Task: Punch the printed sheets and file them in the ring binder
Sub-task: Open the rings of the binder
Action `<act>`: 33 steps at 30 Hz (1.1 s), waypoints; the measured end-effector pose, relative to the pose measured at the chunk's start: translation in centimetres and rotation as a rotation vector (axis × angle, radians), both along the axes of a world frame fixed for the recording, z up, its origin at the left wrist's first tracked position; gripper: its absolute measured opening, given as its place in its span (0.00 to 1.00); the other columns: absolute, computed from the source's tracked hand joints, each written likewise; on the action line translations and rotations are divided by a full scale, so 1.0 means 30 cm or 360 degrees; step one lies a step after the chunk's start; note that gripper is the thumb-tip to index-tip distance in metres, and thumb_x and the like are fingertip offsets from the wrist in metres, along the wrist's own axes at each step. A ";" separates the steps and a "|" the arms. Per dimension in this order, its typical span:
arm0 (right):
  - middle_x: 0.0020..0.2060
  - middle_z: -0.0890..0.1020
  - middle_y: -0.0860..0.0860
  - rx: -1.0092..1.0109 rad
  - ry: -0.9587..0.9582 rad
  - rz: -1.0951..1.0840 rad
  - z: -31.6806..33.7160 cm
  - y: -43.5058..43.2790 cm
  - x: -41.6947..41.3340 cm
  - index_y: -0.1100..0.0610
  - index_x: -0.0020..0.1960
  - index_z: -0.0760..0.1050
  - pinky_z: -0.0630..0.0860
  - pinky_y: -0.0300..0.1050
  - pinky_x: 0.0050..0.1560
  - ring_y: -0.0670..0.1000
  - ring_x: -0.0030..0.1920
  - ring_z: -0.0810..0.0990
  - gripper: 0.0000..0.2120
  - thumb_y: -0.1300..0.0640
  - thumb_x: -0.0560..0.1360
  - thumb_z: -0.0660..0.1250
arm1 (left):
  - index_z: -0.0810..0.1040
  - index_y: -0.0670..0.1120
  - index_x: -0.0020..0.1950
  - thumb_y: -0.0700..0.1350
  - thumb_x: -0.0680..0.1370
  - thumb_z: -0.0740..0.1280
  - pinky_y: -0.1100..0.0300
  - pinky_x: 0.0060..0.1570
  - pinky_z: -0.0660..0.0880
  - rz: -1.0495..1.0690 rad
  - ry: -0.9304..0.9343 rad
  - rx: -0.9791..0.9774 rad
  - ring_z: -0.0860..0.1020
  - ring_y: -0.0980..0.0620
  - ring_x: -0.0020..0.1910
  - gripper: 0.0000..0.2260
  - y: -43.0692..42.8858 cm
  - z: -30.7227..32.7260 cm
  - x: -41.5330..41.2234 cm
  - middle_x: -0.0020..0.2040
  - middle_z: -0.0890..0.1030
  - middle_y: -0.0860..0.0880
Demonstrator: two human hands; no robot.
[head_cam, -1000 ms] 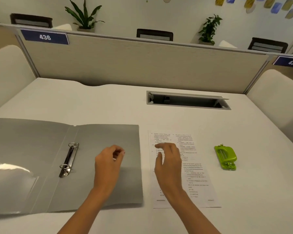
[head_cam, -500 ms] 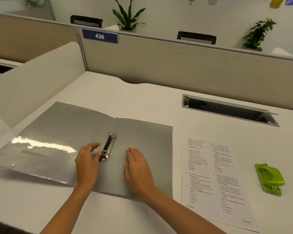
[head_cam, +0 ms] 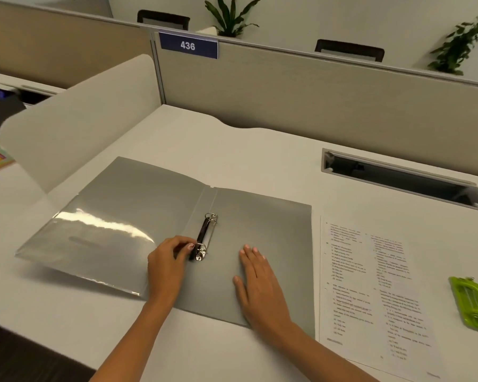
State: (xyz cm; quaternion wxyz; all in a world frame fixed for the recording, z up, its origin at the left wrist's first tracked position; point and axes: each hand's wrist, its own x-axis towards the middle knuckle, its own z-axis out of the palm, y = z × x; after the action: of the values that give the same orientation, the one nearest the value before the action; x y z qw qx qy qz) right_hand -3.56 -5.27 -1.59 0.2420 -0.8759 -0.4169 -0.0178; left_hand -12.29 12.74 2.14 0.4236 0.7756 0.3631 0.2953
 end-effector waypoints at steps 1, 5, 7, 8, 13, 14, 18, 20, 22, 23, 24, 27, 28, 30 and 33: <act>0.76 0.60 0.48 0.0015 0.0037 0.0000 0.002 -0.004 0.003 0.55 0.76 0.60 0.43 0.38 0.75 0.46 0.76 0.55 0.27 0.45 0.80 0.50 | 0.83 0.49 0.45 0.37 0.75 0.70 0.62 0.45 0.78 -0.0002 -0.0006 -0.0003 0.81 0.58 0.42 0.07 -0.002 -0.002 -0.001 0.42 0.84 0.54; 0.73 0.66 0.47 0.0056 0.0118 -0.0045 0.027 0.012 0.009 0.52 0.71 0.68 0.44 0.50 0.76 0.47 0.75 0.61 0.26 0.43 0.77 0.51 | 0.83 0.49 0.43 0.36 0.74 0.70 0.68 0.43 0.77 0.0075 -0.0073 -0.0048 0.81 0.59 0.41 0.08 -0.008 0.001 0.006 0.40 0.84 0.54; 0.67 0.71 0.45 0.0101 0.0193 -0.0094 0.055 0.042 0.006 0.49 0.65 0.71 0.50 0.53 0.75 0.46 0.70 0.65 0.23 0.41 0.75 0.53 | 0.83 0.49 0.43 0.35 0.74 0.70 0.74 0.41 0.75 0.0095 -0.0088 -0.0099 0.81 0.60 0.40 0.08 -0.012 0.006 0.013 0.40 0.84 0.55; 0.63 0.73 0.44 0.0160 0.0238 -0.0106 0.070 0.061 0.006 0.49 0.62 0.73 0.55 0.50 0.73 0.45 0.67 0.67 0.21 0.42 0.75 0.55 | 0.84 0.48 0.43 0.35 0.74 0.70 0.76 0.41 0.74 0.0095 -0.0094 -0.0131 0.81 0.62 0.40 0.08 -0.013 0.009 0.017 0.39 0.84 0.55; 0.48 0.82 0.46 0.0527 0.0897 -0.0038 0.156 0.188 0.012 0.55 0.53 0.80 0.75 0.32 0.52 0.43 0.50 0.79 0.07 0.55 0.75 0.69 | 0.84 0.45 0.44 0.36 0.74 0.70 0.77 0.40 0.73 0.0020 -0.0084 -0.0203 0.80 0.63 0.42 0.05 0.002 0.018 0.018 0.40 0.84 0.52; 0.46 0.83 0.47 0.0555 0.1015 -0.0029 0.168 0.213 0.017 0.55 0.51 0.81 0.76 0.31 0.49 0.43 0.48 0.81 0.07 0.56 0.75 0.70 | 0.84 0.45 0.44 0.36 0.74 0.70 0.77 0.39 0.73 0.0000 -0.0070 -0.0213 0.80 0.64 0.42 0.05 0.007 0.020 0.017 0.40 0.84 0.52; 0.43 0.85 0.47 0.0533 0.1149 -0.0020 0.174 0.292 0.045 0.54 0.49 0.83 0.77 0.32 0.45 0.44 0.45 0.82 0.06 0.55 0.74 0.71 | 0.84 0.47 0.43 0.38 0.74 0.71 0.77 0.39 0.73 -0.0089 0.0030 -0.0249 0.81 0.62 0.42 0.05 0.041 0.013 0.017 0.40 0.85 0.53; 0.41 0.85 0.48 0.0510 0.1153 -0.0026 0.165 0.307 0.057 0.55 0.46 0.83 0.76 0.31 0.43 0.45 0.42 0.82 0.05 0.55 0.73 0.72 | 0.84 0.46 0.44 0.38 0.74 0.71 0.78 0.40 0.72 -0.0125 0.0085 -0.0245 0.82 0.60 0.41 0.04 0.056 0.007 0.017 0.41 0.85 0.52; 0.39 0.84 0.49 0.0453 0.1160 -0.0036 0.158 0.311 0.071 0.56 0.44 0.82 0.74 0.29 0.39 0.45 0.40 0.81 0.04 0.55 0.73 0.73 | 0.84 0.45 0.44 0.38 0.74 0.71 0.78 0.39 0.72 -0.0158 0.0131 -0.0239 0.81 0.60 0.41 0.04 0.066 0.008 0.023 0.40 0.85 0.51; 0.38 0.84 0.49 0.0408 0.1162 -0.0040 0.156 0.311 0.078 0.56 0.43 0.82 0.73 0.27 0.38 0.45 0.39 0.80 0.04 0.55 0.73 0.73 | 0.84 0.45 0.43 0.38 0.74 0.71 0.78 0.39 0.72 -0.0174 0.0153 -0.0236 0.82 0.60 0.39 0.04 0.070 0.010 0.029 0.39 0.85 0.51; 0.37 0.83 0.49 0.0363 0.1166 -0.0040 0.155 0.311 0.085 0.57 0.43 0.82 0.72 0.26 0.37 0.44 0.37 0.79 0.04 0.56 0.73 0.73 | 0.84 0.45 0.42 0.37 0.73 0.71 0.78 0.39 0.72 -0.0191 0.0170 -0.0240 0.82 0.60 0.39 0.05 0.075 0.013 0.034 0.37 0.84 0.52; 0.36 0.82 0.47 0.0252 0.1173 -0.0020 0.157 0.316 0.108 0.58 0.44 0.83 0.71 0.26 0.36 0.40 0.35 0.77 0.04 0.57 0.72 0.73 | 0.83 0.47 0.38 0.35 0.72 0.71 0.77 0.39 0.72 -0.0229 0.0194 -0.0279 0.81 0.62 0.38 0.07 0.089 0.013 0.048 0.34 0.84 0.54; 0.36 0.81 0.47 0.0232 0.1181 -0.0008 0.157 0.317 0.115 0.58 0.44 0.83 0.71 0.27 0.37 0.40 0.35 0.77 0.04 0.57 0.72 0.73 | 0.83 0.47 0.38 0.35 0.72 0.71 0.76 0.39 0.73 -0.0235 0.0203 -0.0276 0.81 0.61 0.38 0.07 0.091 0.011 0.050 0.34 0.84 0.56; 0.36 0.82 0.47 0.0220 0.1199 0.0000 0.156 0.319 0.118 0.58 0.45 0.83 0.72 0.29 0.39 0.41 0.36 0.77 0.05 0.56 0.72 0.73 | 0.84 0.46 0.38 0.35 0.72 0.70 0.77 0.38 0.72 -0.0236 0.0227 -0.0268 0.81 0.62 0.37 0.08 0.094 0.010 0.052 0.34 0.83 0.57; 0.38 0.82 0.48 0.0239 0.1253 -0.0019 0.151 0.315 0.118 0.58 0.46 0.83 0.71 0.29 0.39 0.42 0.37 0.77 0.06 0.56 0.72 0.73 | 0.84 0.45 0.39 0.34 0.72 0.70 0.77 0.37 0.72 -0.0236 0.0245 -0.0273 0.81 0.64 0.35 0.08 0.097 0.011 0.057 0.33 0.83 0.55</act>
State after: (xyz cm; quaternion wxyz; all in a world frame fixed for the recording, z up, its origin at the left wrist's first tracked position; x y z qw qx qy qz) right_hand -0.02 4.19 2.93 0.4465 -0.7981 -0.2849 0.2873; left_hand -10.56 15.66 2.48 0.4799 0.7815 0.3602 0.1707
